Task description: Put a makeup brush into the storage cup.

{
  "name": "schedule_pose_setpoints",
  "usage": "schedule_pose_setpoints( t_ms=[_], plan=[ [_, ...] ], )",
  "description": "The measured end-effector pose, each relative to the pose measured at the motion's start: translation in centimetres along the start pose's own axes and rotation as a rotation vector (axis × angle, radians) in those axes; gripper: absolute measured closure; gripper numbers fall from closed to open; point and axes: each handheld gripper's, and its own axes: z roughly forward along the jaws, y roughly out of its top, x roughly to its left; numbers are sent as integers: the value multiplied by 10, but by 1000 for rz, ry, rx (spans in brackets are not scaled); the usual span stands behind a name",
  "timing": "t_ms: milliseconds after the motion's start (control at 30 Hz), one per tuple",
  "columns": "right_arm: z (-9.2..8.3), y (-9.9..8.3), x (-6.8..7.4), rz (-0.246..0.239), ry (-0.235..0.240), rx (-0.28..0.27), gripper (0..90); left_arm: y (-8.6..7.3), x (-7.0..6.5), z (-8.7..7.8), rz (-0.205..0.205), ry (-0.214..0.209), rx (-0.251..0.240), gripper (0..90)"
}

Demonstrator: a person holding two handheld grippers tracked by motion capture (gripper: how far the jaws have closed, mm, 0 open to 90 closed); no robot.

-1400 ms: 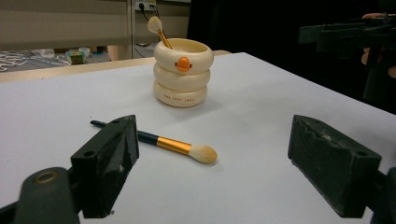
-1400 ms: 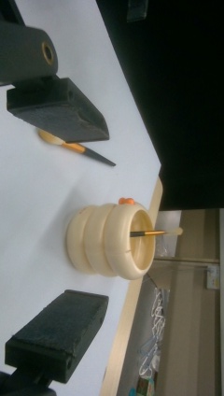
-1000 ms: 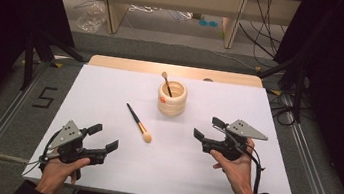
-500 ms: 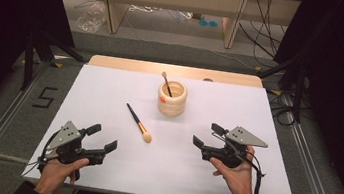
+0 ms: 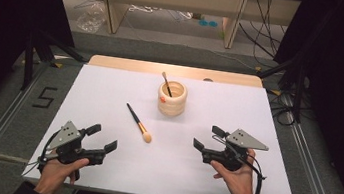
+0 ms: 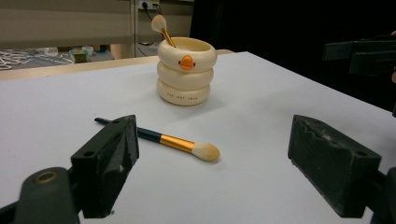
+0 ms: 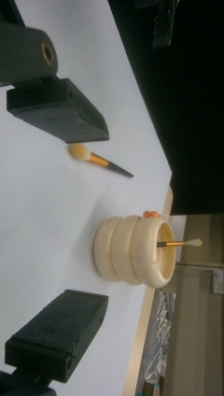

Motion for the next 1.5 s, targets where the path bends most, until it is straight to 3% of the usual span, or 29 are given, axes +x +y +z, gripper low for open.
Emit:
schedule_pose_setpoints(
  t_ms=[233, 467, 533, 700, 767, 933, 1300, 1500],
  plan=[
    [1, -1, -1, 0, 5, 11, 188, 3, 4, 3, 14, -6, 10, 158],
    [2, -1, -2, 10, 8, 3, 191, 7, 7, 11, 33, -42, 44, 158],
    [2, -1, -2, 11, 4, 8, 191, 9, 9, 14, 57, -46, 56, 158],
    [2, 0, -1, 5, 13, 12, 195, 20, 15, 27, 86, -73, 70, 158],
    [2, 0, -1, 2, 13, 10, 196, 24, 15, 33, 73, -85, 80, 158],
    [2, -1, -2, 5, 9, 19, 198, 33, 22, 49, 121, -97, 126, 162],
    [3, -1, -1, 7, 17, 8, 201, 38, 35, 69, 141, -92, 172, 171],
    [3, -1, -1, -4, 14, 9, 202, 38, 37, 81, 175, -117, 207, 174]
  ],
)
